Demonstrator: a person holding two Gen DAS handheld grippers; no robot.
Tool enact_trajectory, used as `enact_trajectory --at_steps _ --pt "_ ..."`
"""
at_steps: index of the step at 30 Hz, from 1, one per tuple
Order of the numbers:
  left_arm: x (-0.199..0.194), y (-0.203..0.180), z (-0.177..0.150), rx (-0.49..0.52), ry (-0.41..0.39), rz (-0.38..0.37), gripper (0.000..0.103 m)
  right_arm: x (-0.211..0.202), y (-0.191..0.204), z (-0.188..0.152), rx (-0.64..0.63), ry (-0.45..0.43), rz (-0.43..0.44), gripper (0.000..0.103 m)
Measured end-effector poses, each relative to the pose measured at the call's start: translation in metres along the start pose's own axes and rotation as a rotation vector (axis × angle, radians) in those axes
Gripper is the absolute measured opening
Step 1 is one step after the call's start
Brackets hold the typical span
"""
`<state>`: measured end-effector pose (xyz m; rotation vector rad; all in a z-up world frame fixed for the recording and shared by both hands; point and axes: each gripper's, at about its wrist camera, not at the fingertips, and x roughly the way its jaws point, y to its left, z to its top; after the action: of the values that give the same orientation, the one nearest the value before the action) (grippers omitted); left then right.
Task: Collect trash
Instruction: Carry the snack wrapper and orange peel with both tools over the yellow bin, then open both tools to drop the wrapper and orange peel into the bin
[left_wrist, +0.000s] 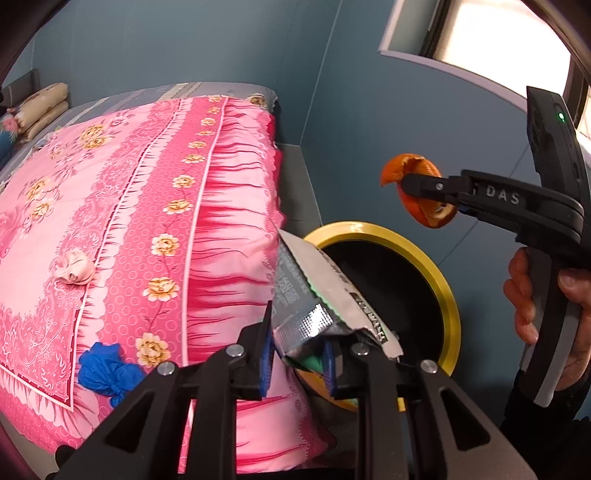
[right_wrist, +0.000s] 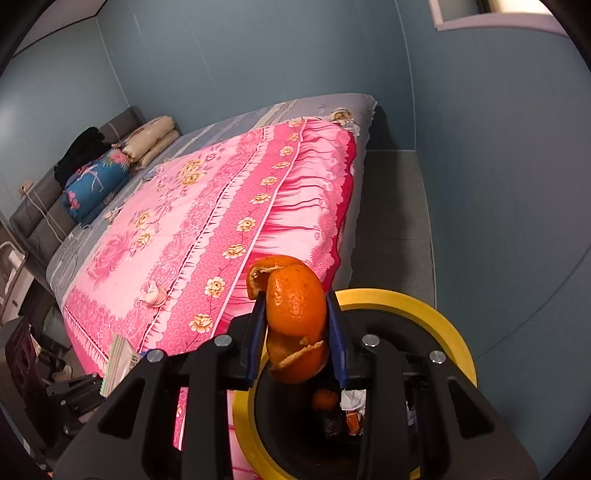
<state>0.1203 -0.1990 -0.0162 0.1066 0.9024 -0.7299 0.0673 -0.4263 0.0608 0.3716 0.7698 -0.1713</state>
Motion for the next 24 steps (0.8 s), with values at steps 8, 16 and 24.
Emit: enact_trajectory --at_steps 8,16,24 --pt "0.025 -0.025 -0.003 0.035 0.053 -0.027 0.02 0.004 -0.018 -0.006 0.045 0.005 -0.021 0.03" --pt "0.038 -0.047 -0.005 0.081 0.077 -0.05 0.02 0.01 -0.04 -0.009 0.084 0.01 -0.015 0.031" --pt "0.029 -0.055 -0.005 0.084 0.039 -0.057 0.06 0.011 -0.058 -0.009 0.137 -0.004 -0.015 0.043"
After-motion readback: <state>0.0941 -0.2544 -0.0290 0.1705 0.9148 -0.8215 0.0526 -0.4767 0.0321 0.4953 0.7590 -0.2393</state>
